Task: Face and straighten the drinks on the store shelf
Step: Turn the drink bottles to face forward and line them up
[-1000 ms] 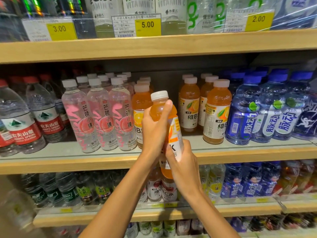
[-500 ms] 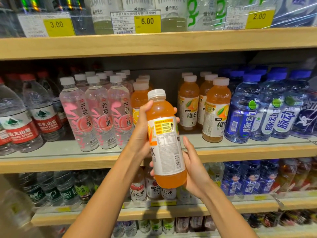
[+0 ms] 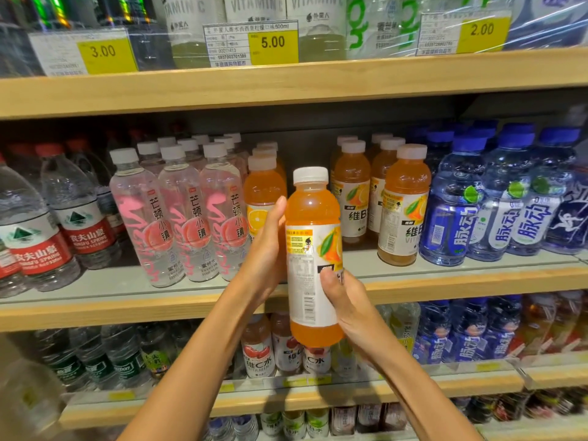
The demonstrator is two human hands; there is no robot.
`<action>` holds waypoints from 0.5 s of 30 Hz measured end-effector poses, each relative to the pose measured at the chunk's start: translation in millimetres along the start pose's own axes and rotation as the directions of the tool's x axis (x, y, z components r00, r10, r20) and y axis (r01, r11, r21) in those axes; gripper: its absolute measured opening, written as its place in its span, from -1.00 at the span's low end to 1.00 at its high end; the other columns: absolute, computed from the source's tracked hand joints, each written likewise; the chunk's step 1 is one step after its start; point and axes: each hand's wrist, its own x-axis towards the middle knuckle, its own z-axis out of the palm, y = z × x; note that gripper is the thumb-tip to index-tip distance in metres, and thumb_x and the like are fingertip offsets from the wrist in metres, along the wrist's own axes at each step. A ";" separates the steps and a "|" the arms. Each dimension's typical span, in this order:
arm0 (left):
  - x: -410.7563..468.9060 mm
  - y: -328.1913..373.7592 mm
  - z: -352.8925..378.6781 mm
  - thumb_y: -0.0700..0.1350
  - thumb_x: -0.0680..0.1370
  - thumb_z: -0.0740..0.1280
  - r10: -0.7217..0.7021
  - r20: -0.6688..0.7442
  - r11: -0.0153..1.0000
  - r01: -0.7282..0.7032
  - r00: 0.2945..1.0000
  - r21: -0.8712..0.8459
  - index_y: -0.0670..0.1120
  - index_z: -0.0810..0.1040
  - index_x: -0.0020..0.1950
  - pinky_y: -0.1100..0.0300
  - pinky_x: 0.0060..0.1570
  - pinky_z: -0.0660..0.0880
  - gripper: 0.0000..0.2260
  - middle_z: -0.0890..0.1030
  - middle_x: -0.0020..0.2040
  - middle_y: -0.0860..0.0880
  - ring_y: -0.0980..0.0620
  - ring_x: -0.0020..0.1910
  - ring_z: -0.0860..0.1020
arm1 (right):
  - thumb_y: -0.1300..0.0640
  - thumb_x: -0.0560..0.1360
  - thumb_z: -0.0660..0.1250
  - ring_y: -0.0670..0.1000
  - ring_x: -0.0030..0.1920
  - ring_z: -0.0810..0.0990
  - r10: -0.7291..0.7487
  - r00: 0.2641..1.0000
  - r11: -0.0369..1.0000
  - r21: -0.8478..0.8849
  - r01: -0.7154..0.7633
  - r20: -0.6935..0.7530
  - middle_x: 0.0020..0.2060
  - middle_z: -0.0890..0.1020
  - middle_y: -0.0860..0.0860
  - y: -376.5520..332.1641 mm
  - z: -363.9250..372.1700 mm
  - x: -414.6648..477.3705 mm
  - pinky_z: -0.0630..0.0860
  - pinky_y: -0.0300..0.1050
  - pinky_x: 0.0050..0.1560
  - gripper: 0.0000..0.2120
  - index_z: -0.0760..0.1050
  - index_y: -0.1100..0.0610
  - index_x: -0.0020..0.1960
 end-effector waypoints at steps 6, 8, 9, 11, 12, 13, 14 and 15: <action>-5.8 -42.1 -14.2 -0.09 0.63 0.22 0.404 -0.107 0.774 -0.277 0.908 0.569 -0.07 0.61 -0.03 0.27 -0.13 0.50 -0.82 0.65 -0.16 0.07 0.17 -0.15 0.61 | -0.48 0.26 0.30 -0.22 0.06 0.60 -0.172 0.956 0.951 -0.295 0.098 -0.236 0.03 0.64 -0.19 6.9 -33.0 22.1 0.46 -0.40 -0.02 -0.26 0.38 0.02 0.22; -9.9 -57.6 -19.0 -0.02 0.61 0.20 0.480 0.043 0.517 -0.322 0.876 0.793 -0.10 0.60 0.04 0.26 -0.13 0.49 -0.77 0.64 -0.09 0.04 0.14 -0.10 0.59 | -0.51 0.25 0.27 -0.24 0.03 0.59 -0.205 0.931 0.922 -0.379 0.080 -0.302 0.00 0.63 -0.16 12.4 -43.3 28.6 0.46 -0.39 -0.02 -0.24 0.37 0.03 0.20; -11.2 -63.7 -20.2 0.00 0.61 0.18 0.502 0.139 0.359 -0.352 0.854 0.865 -0.12 0.59 0.06 0.24 -0.13 0.48 -0.74 0.63 -0.06 0.02 0.11 -0.08 0.58 | -0.49 0.26 0.28 -0.24 0.02 0.59 -0.218 0.920 0.917 -0.391 0.078 -0.327 0.01 0.62 -0.14 15.9 -48.0 31.8 0.46 -0.40 -0.02 -0.25 0.37 0.04 0.20; -10.8 -71.9 -22.4 -0.01 0.60 0.16 0.504 0.354 0.046 -0.433 0.788 0.900 -0.17 0.58 0.07 0.21 -0.13 0.47 -0.70 0.62 -0.03 -0.06 0.02 -0.07 0.58 | -0.40 0.30 0.31 -0.26 0.02 0.57 -0.235 0.902 0.912 -0.404 0.075 -0.363 0.03 0.60 -0.13 21.3 -55.0 37.5 0.44 -0.45 -0.03 -0.38 0.36 -0.02 0.18; -9.3 -74.3 -24.2 -0.03 0.59 0.16 0.484 0.446 -0.088 -0.465 0.753 0.881 -0.19 0.58 0.07 0.18 -0.13 0.49 -0.70 0.61 -0.03 -0.08 -0.01 -0.08 0.59 | -0.35 0.33 0.31 -0.28 0.02 0.57 -0.242 0.895 0.908 -0.413 0.072 -0.376 0.02 0.60 -0.14 23.0 -57.7 39.9 0.43 -0.47 -0.04 -0.46 0.35 -0.06 0.16; -7.0 -76.1 -26.0 -0.04 0.59 0.17 0.453 0.518 -0.198 -0.485 0.726 0.852 -0.20 0.59 0.07 0.15 -0.13 0.52 -0.70 0.61 -0.03 -0.10 -0.03 -0.08 0.59 | -0.32 0.34 0.29 -0.30 0.02 0.56 -0.250 0.887 0.904 -0.421 0.071 -0.387 0.02 0.59 -0.16 24.3 -59.9 42.0 0.42 -0.49 -0.05 -0.51 0.34 -0.09 0.14; -4.4 -77.5 -27.7 -0.03 0.59 0.17 0.417 0.572 -0.284 -0.497 0.706 0.820 -0.20 0.59 0.06 0.12 -0.12 0.53 -0.71 0.61 -0.03 -0.10 -0.04 -0.09 0.59 | -0.31 0.35 0.29 -0.32 0.02 0.55 -0.256 0.881 0.900 -0.430 0.068 -0.397 0.01 0.59 -0.18 24.9 -61.8 43.5 0.41 -0.51 -0.06 -0.53 0.33 -0.10 0.14; -1.7 -78.9 -29.2 -0.02 0.59 0.17 0.379 0.614 -0.357 -0.502 0.692 0.787 -0.19 0.59 0.05 0.10 -0.13 0.54 -0.71 0.61 -0.03 -0.10 -0.04 -0.09 0.58 | -0.31 0.36 0.28 -0.34 0.02 0.54 -0.260 0.877 0.895 -0.442 0.062 -0.404 0.02 0.58 -0.20 25.0 -63.1 44.7 0.39 -0.53 -0.06 -0.53 0.32 -0.11 0.15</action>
